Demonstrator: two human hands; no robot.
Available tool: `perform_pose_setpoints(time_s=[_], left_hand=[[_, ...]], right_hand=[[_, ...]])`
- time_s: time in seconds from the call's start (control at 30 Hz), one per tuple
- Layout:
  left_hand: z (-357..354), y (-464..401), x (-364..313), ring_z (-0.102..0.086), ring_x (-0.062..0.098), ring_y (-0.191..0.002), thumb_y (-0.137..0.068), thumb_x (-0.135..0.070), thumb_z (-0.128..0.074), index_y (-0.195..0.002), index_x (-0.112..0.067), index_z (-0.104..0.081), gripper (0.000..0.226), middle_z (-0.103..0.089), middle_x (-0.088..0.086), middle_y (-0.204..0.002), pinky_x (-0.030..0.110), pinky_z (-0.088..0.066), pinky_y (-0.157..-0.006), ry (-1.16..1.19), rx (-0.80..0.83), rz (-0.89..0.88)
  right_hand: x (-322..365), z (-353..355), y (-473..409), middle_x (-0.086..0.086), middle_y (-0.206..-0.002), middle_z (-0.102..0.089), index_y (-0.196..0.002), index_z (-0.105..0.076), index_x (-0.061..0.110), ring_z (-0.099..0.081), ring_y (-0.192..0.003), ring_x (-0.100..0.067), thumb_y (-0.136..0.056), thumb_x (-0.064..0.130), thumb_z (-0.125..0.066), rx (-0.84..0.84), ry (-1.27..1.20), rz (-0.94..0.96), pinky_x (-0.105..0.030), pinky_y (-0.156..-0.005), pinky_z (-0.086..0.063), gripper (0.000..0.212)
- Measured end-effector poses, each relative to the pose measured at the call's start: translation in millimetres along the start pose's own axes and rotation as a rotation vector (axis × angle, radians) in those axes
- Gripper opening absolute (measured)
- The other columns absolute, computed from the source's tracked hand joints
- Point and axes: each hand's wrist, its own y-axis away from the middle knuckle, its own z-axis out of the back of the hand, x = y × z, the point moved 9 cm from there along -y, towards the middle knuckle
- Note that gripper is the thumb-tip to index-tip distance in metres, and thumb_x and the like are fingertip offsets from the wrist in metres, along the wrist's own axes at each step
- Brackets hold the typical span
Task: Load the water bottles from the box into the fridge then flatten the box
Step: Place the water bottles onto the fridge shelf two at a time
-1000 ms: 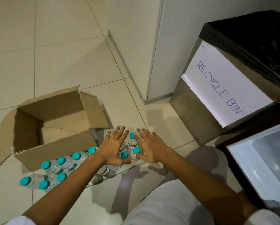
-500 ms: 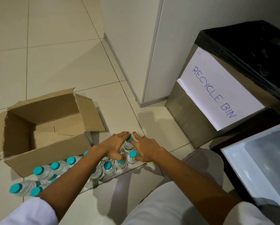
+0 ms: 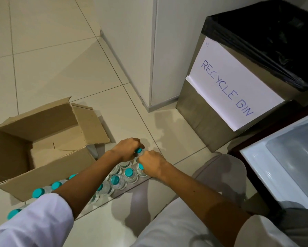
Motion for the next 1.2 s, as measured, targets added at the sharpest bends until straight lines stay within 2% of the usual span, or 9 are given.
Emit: perform_pose_setpoints(time_s=[0.27,0.33,0.5,0.6,0.7,0.83,0.97,1.07,1.2], left_hand=[[3.7,-3.6,2.1,-0.060,0.020,-0.089,-0.079,-0.019,-0.071,-0.113,-0.016,-0.068,0.035,-0.060,0.002,-0.100,0.033,-0.053,-0.074,-0.034,-0.003,0.002],[6.9,-4.7,2.2,-0.060,0.020,-0.090,-0.076,-0.020,-0.071,-0.109,-0.017,-0.069,0.034,-0.061,0.001,-0.098,0.031,-0.051,-0.075,-0.027,0.014,-0.011],[38.6,-16.2,-3.4,-0.058,0.016,-0.087,-0.062,-0.026,-0.079,-0.104,-0.021,-0.072,0.042,-0.065,-0.003,-0.098,0.023,-0.041,-0.072,0.011,0.036,-0.048],[70.6,-24.4,-17.6,-0.054,0.011,-0.078,-0.059,-0.026,-0.084,-0.098,-0.020,-0.074,0.041,-0.065,-0.005,-0.094,0.021,-0.038,-0.067,0.048,0.035,-0.093],[108.3,-30.2,-38.0,-0.060,0.011,-0.077,-0.059,-0.027,-0.086,-0.098,-0.019,-0.074,0.041,-0.066,-0.006,-0.093,0.022,-0.050,-0.070,0.071,0.033,-0.152],[170.1,-36.4,-75.0,-0.062,0.005,-0.073,-0.059,-0.023,-0.087,-0.094,-0.016,-0.074,0.037,-0.063,-0.013,-0.086,0.014,-0.050,-0.068,0.163,0.022,-0.241],[241.4,-39.3,-128.1,-0.068,0.010,-0.078,-0.061,-0.018,-0.086,-0.089,-0.019,-0.071,0.032,-0.068,-0.010,-0.090,0.020,-0.057,-0.071,0.256,-0.004,-0.335],[293.0,-37.8,-173.6,-0.069,0.015,-0.066,-0.062,-0.005,-0.083,-0.082,-0.012,-0.071,0.024,-0.069,-0.012,-0.075,0.025,-0.057,-0.058,0.326,-0.049,-0.429],[355.8,-37.9,-233.2,-0.054,0.014,-0.040,-0.068,0.011,-0.074,-0.078,0.000,-0.071,0.016,-0.063,-0.001,-0.054,0.025,-0.046,-0.040,0.454,-0.135,-0.470]], right_hand=[[8.6,3.9,0.4,-0.015,-0.096,-0.057,-0.114,-0.061,0.003,-0.049,-0.077,-0.023,-0.094,0.003,-0.051,0.011,0.033,0.080,-0.037,-0.073,-0.049,0.022],[-0.6,8.8,3.1,-0.012,-0.091,-0.053,-0.114,-0.061,0.004,-0.052,-0.077,-0.023,-0.094,0.005,-0.053,0.002,0.019,0.062,-0.036,-0.073,-0.049,0.022],[-37.9,37.4,16.1,-0.010,-0.111,-0.060,-0.117,-0.065,0.013,-0.062,-0.093,-0.025,-0.086,0.026,-0.070,-0.050,-0.067,0.005,-0.034,-0.077,-0.052,0.034],[-66.3,65.8,30.3,-0.007,-0.109,-0.063,-0.113,-0.068,0.012,-0.060,-0.088,-0.020,-0.076,0.036,-0.080,-0.165,-0.204,-0.031,-0.028,-0.070,-0.048,0.046],[-92.7,94.4,53.1,-0.004,-0.103,-0.069,-0.109,-0.071,0.010,-0.058,-0.078,-0.014,-0.074,0.037,-0.082,-0.255,-0.339,-0.060,-0.023,-0.065,-0.044,0.045],[-130.8,137.7,100.7,0.002,-0.094,-0.074,-0.102,-0.077,0.015,-0.062,-0.076,-0.014,-0.068,0.042,-0.082,-0.400,-0.406,-0.108,-0.027,-0.068,-0.056,0.044],[-169.3,183.6,167.5,0.008,-0.080,-0.074,-0.091,-0.079,0.018,-0.065,-0.069,-0.006,-0.061,0.044,-0.082,-0.584,-0.553,-0.168,-0.027,-0.066,-0.059,0.039],[-200.1,217.8,224.2,0.012,-0.071,-0.072,-0.080,-0.080,0.022,-0.065,-0.067,-0.003,-0.058,0.036,-0.083,-0.724,-0.621,-0.285,-0.026,-0.066,-0.058,0.026],[-233.0,260.3,309.4,0.005,-0.060,-0.069,-0.072,-0.079,0.021,-0.059,-0.052,-0.002,-0.058,0.027,-0.085,-0.945,-0.681,-0.378,-0.021,-0.054,-0.052,0.016]])
